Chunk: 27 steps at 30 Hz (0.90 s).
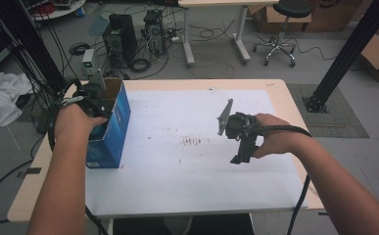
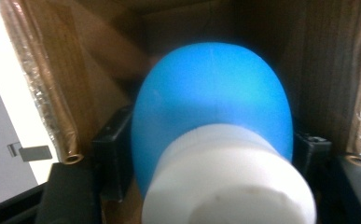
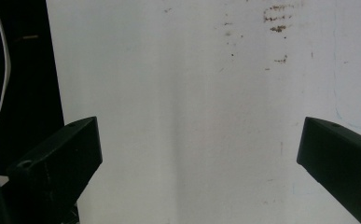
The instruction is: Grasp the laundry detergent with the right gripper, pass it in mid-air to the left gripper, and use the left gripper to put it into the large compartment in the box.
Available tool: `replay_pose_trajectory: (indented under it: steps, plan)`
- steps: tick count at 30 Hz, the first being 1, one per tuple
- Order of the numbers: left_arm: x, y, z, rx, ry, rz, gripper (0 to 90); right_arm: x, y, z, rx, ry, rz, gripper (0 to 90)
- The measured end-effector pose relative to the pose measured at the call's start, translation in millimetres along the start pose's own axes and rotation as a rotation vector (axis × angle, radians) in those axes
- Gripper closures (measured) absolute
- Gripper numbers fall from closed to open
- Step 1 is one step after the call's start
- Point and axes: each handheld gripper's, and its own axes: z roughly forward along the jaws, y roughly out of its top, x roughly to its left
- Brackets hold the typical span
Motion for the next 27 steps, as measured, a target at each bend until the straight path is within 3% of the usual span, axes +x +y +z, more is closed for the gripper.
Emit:
replay_pose_trajectory:
  steps: [7,13,19,27]
  plan:
    - [0.8,-1.3,-4.6,0.01,0.004,-0.009,27.9,-0.4,-0.9,0.3,-0.001,0.001,0.001,0.0]
    - [-0.7,-2.6,-12.9,0.003,0.023,0.007,25.9,-0.8,-0.5,0.7,-0.001,0.0,0.0,0.0]
    - [0.2,-5.4,-36.0,-0.027,0.018,0.019,24.6,-1.5,-0.6,1.2,0.001,0.003,0.0,0.0]
    - [-2.8,-6.8,-54.0,-0.041,0.02,0.043,21.8,-1.9,-0.5,0.3,0.003,0.0,0.003,0.0]
